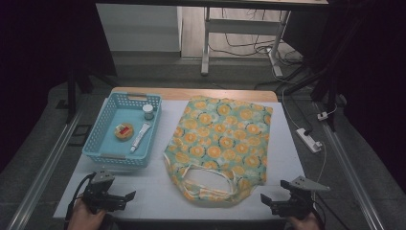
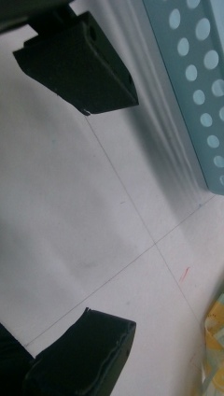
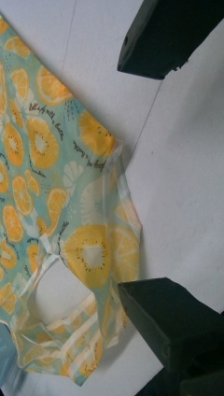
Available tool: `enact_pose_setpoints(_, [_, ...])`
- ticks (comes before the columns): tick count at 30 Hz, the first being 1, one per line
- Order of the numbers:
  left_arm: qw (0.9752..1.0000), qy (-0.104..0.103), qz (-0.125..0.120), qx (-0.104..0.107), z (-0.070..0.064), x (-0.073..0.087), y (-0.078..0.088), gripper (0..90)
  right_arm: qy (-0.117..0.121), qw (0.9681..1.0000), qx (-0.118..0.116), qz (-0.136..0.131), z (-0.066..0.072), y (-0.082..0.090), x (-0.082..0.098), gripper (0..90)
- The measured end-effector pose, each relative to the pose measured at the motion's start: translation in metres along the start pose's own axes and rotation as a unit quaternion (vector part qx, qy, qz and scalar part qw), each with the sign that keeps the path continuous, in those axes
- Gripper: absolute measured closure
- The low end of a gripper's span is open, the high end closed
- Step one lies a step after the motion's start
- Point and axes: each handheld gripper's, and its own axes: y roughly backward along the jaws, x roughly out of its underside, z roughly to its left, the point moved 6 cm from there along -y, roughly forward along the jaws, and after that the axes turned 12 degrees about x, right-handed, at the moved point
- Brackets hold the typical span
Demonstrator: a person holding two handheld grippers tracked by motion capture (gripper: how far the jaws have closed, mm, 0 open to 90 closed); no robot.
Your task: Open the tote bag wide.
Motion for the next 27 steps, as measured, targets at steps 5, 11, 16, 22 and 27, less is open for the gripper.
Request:
enact_pose_setpoints(5, [1.0000,-0.003,0.005,0.003,-0.0005,0.0003,-0.0009,0.0,0.010,0.9999,-0.005,0.004,0.0023,-0.0007,0.0003,0.0])
enact_pose_setpoints(11, [0.9999,-0.006,0.009,0.008,-0.0012,0.0002,-0.0018,0.0,0.020,0.9998,-0.005,0.008,0.0037,-0.0018,0.0008,0.0])
enact_pose_setpoints(16, [0.9998,-0.010,0.012,0.011,-0.0021,0.0004,-0.0023,0.0,0.019,0.9998,-0.004,0.008,0.0037,-0.0020,0.0007,0.0])
enact_pose_setpoints(22, [0.9998,-0.006,0.008,0.015,-0.0016,0.0004,-0.0017,0.0,0.023,0.9997,0.000,0.009,0.0044,-0.0018,0.0007,0.0])
enact_pose_setpoints(27, [0.9998,-0.005,0.008,0.017,-0.0012,0.0004,-0.0016,0.0,0.027,0.9996,-0.001,0.007,0.0050,-0.0017,0.0005,0.0])
